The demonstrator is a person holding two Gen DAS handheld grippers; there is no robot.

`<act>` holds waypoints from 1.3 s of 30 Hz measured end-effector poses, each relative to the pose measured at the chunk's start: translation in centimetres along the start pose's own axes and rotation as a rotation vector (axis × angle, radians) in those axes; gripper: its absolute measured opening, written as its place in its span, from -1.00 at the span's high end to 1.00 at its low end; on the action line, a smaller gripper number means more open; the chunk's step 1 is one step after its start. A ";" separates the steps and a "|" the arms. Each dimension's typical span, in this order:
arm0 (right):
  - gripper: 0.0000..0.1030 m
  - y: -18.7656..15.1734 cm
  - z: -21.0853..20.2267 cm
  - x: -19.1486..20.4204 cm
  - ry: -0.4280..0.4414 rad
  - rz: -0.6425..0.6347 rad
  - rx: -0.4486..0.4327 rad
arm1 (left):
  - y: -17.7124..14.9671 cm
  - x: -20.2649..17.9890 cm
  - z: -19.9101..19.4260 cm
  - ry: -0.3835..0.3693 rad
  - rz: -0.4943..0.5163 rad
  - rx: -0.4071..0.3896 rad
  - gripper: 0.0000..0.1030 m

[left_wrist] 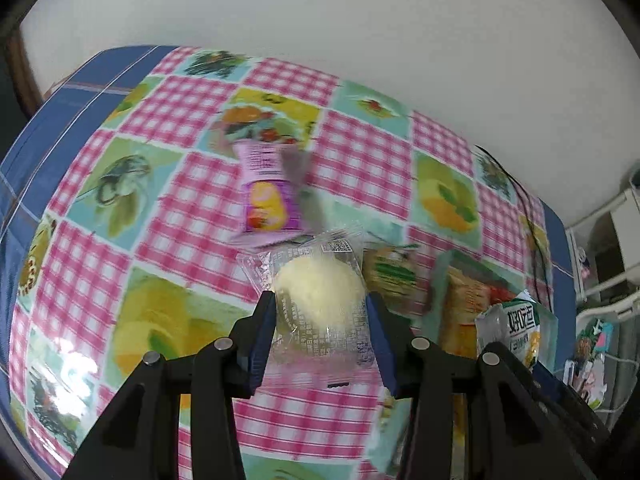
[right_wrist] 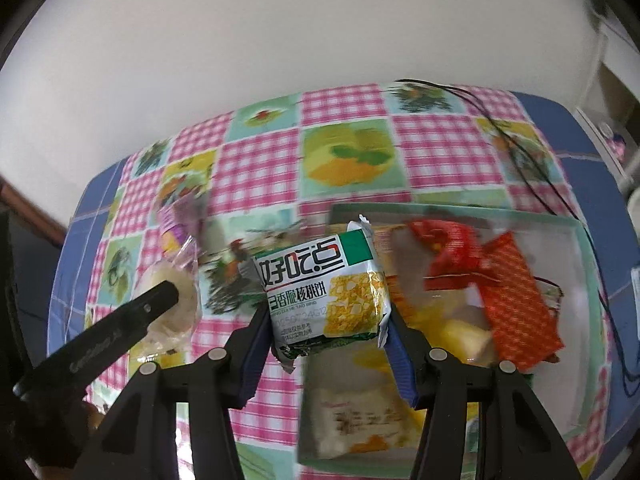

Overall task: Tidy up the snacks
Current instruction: 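Carry the cream bun and biscuit pack over the white tray, then lower both snacks into the tray and open both tools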

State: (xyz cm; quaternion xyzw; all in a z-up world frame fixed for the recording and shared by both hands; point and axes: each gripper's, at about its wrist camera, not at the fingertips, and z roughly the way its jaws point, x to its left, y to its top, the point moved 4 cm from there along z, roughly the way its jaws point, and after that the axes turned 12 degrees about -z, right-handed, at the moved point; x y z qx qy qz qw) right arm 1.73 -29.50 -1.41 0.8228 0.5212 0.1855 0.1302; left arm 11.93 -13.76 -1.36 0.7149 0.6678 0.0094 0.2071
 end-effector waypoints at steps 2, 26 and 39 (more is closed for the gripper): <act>-0.10 -0.2 -0.3 -2.1 -0.009 0.038 0.000 | -0.7 -1.7 -0.1 -0.010 0.032 -0.005 0.09; -0.11 -3.6 -1.2 -14.5 -0.089 0.251 0.047 | -7.8 -12.0 2.0 0.001 0.323 0.036 0.09; -0.15 -3.3 -1.7 -14.3 -0.083 0.259 0.044 | -7.7 -11.5 2.4 -0.017 0.293 0.100 -0.11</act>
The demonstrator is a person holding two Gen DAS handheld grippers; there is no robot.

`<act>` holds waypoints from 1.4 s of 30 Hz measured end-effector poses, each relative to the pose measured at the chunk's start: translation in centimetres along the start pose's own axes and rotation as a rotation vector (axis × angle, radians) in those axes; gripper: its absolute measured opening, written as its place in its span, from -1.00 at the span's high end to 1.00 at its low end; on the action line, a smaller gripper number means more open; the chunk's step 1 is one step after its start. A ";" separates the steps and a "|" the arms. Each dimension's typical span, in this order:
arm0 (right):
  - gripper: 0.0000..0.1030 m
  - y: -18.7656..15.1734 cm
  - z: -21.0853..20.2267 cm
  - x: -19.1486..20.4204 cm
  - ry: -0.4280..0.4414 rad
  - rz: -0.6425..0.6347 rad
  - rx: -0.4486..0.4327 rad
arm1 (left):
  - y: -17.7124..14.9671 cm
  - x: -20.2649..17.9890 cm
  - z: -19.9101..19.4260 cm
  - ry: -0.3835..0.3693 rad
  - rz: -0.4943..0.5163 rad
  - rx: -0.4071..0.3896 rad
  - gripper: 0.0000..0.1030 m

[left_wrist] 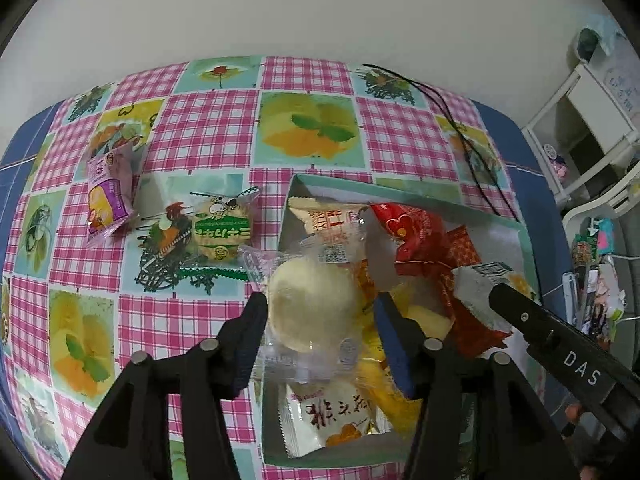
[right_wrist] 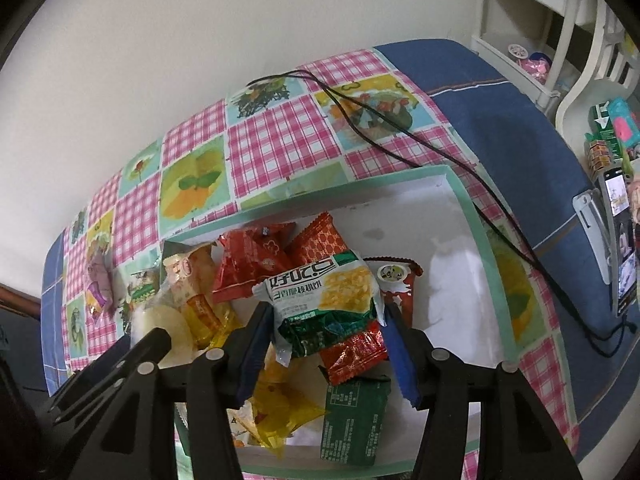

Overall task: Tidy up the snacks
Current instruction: 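Lower both snacks into the tray and open both tools, then withdraw both tools from the tray toward the remaining snacks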

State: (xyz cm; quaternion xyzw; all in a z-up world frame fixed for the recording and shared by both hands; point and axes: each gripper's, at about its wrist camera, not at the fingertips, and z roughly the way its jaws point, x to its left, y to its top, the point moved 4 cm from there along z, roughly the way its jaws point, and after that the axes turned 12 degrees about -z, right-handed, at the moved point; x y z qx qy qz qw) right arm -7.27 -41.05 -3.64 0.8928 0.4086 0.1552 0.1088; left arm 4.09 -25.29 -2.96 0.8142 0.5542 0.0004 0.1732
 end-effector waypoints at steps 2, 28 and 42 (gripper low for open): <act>-0.16 0.1 -0.3 0.1 -0.001 -0.003 -0.006 | 0.1 0.0 -0.3 -0.005 -0.002 -0.002 -0.11; -0.85 0.8 -1.5 4.5 -0.028 -0.137 -0.049 | 3.6 7.7 -3.8 0.139 -0.151 -0.143 -0.87; -1.00 0.7 -0.8 8.5 -0.021 -0.175 -0.056 | 4.9 11.9 -5.1 0.174 -0.183 -0.190 -0.98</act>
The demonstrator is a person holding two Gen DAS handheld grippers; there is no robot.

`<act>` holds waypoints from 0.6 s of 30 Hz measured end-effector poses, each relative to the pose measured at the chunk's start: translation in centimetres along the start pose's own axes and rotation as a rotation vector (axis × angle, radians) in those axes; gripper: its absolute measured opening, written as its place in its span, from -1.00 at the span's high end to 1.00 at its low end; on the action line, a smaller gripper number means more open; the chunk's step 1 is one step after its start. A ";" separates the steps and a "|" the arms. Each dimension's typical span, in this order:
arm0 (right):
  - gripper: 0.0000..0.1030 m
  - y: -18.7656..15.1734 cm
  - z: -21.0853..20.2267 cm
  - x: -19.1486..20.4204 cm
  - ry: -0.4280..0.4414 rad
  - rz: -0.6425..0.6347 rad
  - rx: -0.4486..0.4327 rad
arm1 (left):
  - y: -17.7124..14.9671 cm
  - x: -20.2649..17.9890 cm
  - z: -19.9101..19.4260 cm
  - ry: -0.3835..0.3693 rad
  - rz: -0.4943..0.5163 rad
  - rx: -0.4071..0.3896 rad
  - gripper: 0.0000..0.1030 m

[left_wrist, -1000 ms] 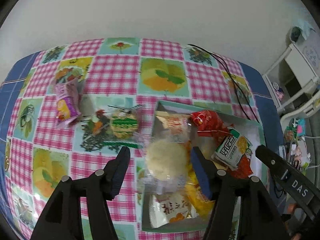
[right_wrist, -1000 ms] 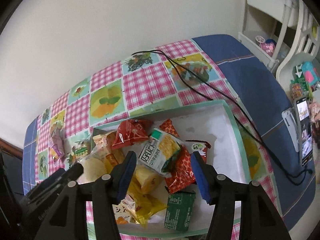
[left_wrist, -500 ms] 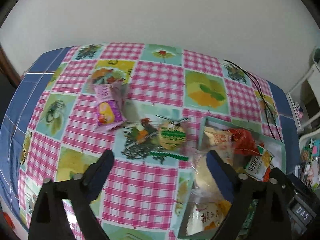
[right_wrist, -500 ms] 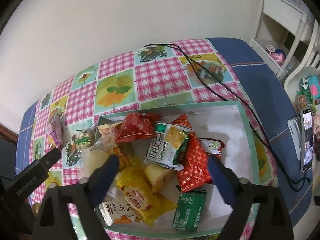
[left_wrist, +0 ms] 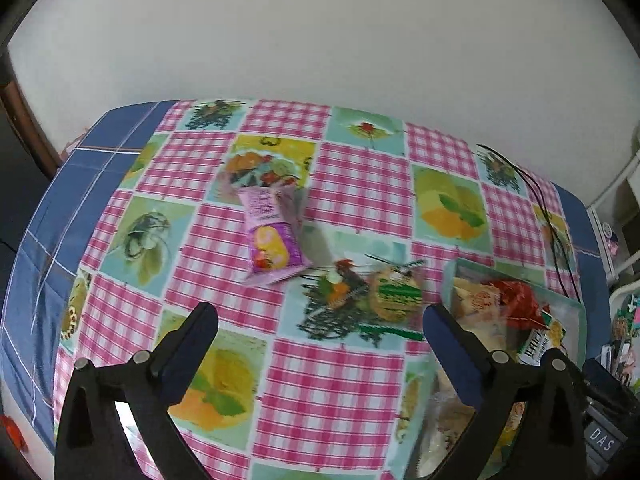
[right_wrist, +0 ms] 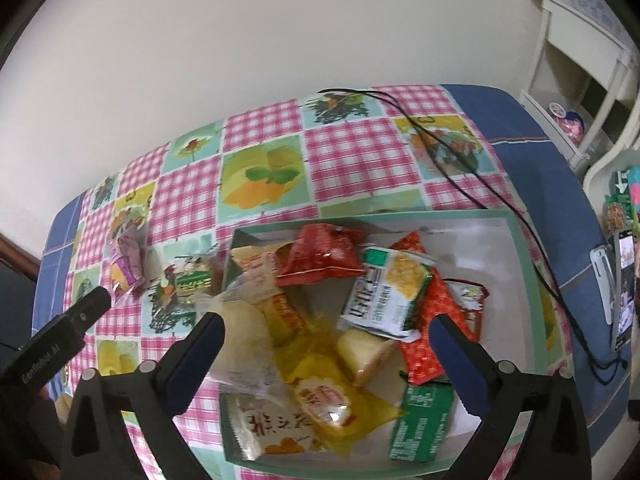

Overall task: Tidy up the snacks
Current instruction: 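Withdraw both tools from the tray toward the remaining snacks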

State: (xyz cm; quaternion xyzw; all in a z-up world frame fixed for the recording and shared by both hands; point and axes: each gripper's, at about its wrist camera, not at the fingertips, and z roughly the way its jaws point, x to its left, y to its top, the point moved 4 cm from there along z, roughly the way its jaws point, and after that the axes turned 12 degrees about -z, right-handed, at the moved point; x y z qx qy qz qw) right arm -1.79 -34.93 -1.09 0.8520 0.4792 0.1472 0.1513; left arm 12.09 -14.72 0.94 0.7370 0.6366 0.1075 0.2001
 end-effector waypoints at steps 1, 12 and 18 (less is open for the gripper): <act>-1.00 0.1 0.1 0.6 0.003 -0.009 0.002 | 0.3 0.6 0.0 0.005 -0.007 -0.003 -0.98; -1.00 1.5 0.3 8.6 0.079 -0.109 -0.037 | 3.6 8.6 -0.3 0.077 -0.104 -0.026 -0.98; -1.00 2.3 1.0 12.9 0.132 -0.157 -0.072 | 4.4 10.6 0.6 0.065 -0.145 -0.006 -0.98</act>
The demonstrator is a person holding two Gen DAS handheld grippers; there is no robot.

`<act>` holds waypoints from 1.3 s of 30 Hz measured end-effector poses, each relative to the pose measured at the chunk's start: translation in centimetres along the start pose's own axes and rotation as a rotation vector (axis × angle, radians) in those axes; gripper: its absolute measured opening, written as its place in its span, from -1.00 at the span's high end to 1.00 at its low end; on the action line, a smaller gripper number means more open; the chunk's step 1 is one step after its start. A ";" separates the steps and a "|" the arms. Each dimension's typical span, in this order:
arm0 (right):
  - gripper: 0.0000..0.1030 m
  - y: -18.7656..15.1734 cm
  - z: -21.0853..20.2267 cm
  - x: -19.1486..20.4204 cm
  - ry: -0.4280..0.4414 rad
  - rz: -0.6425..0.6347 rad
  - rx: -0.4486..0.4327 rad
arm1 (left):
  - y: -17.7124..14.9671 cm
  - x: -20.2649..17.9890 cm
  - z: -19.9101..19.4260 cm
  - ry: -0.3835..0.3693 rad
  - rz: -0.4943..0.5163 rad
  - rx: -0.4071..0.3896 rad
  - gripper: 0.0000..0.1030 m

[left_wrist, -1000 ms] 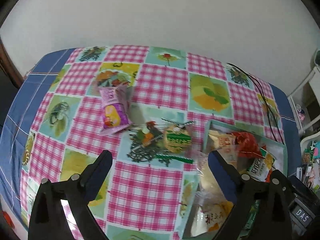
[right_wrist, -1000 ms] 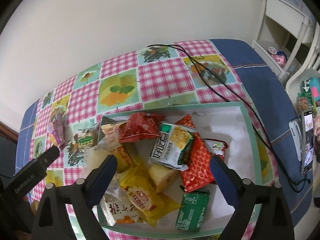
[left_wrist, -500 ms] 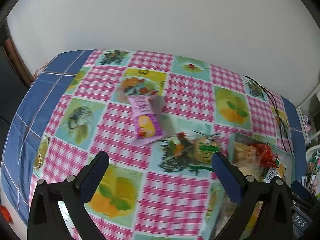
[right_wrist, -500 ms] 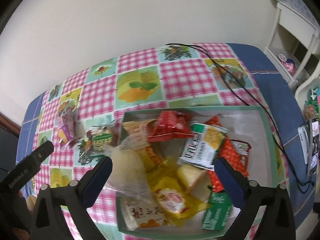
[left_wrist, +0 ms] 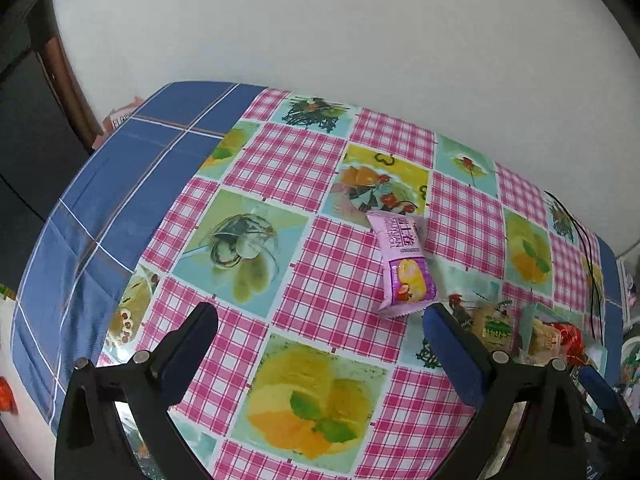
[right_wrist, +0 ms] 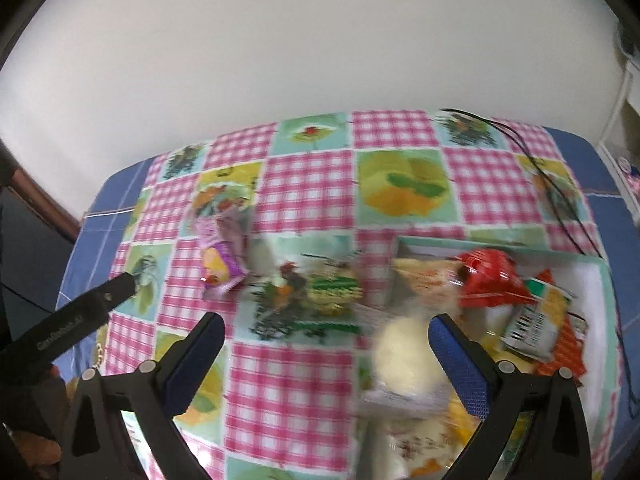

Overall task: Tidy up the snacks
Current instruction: 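Withdraw both tools from the tray toward the remaining snacks, then grasp the purple Swiss roll pack with the left tool while the right tool grasps the green-wrapped round cookie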

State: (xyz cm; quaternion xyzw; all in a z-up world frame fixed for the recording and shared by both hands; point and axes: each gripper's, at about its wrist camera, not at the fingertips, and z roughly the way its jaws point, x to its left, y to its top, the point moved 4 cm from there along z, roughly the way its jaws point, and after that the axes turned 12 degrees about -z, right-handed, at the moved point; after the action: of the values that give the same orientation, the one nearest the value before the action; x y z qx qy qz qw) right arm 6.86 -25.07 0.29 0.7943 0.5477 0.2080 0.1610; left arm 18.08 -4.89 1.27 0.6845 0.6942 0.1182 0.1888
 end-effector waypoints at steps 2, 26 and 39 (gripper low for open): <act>-1.00 0.3 0.5 0.4 0.009 0.006 -0.008 | 0.2 -0.1 0.3 -0.014 -0.005 0.005 -0.98; -0.41 1.9 10.5 -0.6 -0.087 -0.035 0.107 | 0.1 -6.6 9.5 -0.112 0.076 0.082 -0.94; -0.03 2.2 11.4 0.7 -0.045 -0.075 0.141 | -0.2 -6.6 11.1 -0.117 0.077 0.100 0.16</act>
State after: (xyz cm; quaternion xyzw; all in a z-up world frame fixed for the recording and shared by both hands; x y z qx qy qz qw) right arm 14.64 -25.53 -8.36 0.7869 0.5867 0.1448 0.1246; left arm 22.52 -12.51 -8.18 0.7248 0.6603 0.0503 0.1901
